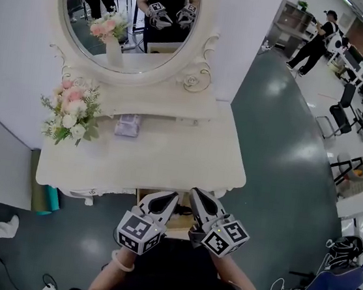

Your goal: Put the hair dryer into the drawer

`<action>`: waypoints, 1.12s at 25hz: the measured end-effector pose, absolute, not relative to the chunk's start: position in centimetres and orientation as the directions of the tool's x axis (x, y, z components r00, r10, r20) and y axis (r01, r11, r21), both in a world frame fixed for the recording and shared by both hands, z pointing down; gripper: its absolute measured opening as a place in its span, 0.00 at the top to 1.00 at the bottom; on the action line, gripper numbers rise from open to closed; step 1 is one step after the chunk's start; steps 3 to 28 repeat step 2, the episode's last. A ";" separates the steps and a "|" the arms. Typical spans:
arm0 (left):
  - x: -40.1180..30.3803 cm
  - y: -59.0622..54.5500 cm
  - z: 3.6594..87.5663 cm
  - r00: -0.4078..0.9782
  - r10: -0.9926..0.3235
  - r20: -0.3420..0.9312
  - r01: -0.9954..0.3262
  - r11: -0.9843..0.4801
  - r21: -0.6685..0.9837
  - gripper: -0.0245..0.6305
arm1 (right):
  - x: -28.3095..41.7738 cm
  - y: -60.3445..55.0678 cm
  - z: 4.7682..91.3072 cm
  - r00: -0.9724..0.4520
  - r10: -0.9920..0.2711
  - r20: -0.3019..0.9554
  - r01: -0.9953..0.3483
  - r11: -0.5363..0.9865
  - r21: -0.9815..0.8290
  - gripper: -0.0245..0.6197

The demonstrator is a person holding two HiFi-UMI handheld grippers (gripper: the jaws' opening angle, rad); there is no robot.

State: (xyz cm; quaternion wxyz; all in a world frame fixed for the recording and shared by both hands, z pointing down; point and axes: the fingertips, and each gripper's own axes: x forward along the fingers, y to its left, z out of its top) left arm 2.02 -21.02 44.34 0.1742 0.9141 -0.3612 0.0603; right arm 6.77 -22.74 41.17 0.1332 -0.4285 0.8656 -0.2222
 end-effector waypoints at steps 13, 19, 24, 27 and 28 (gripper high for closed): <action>1.8 -21.1 44.4 0.730 -0.641 0.238 -0.684 -0.677 0.273 0.93 | 6.6 -22.8 41.3 -0.601 -0.799 -0.030 -0.688 0.536 -0.489 0.93; 1.8 -21.1 44.4 0.730 -0.641 0.238 -0.684 -0.677 0.273 0.93 | 6.6 -22.8 41.3 -0.601 -0.799 -0.030 -0.688 0.536 -0.489 0.93; 1.8 -21.1 44.4 0.730 -0.641 0.238 -0.684 -0.677 0.273 0.93 | 6.6 -22.8 41.3 -0.601 -0.799 -0.030 -0.688 0.536 -0.489 0.93; 1.8 -21.1 44.4 0.730 -0.641 0.238 -0.684 -0.677 0.273 0.93 | 6.6 -22.8 41.3 -0.601 -0.799 -0.030 -0.688 0.536 -0.489 0.93; 1.8 -21.1 44.4 0.730 -0.641 0.238 -0.684 -0.677 0.273 0.93 | 6.6 -22.8 41.3 -0.601 -0.799 -0.030 -0.688 0.536 -0.489 0.93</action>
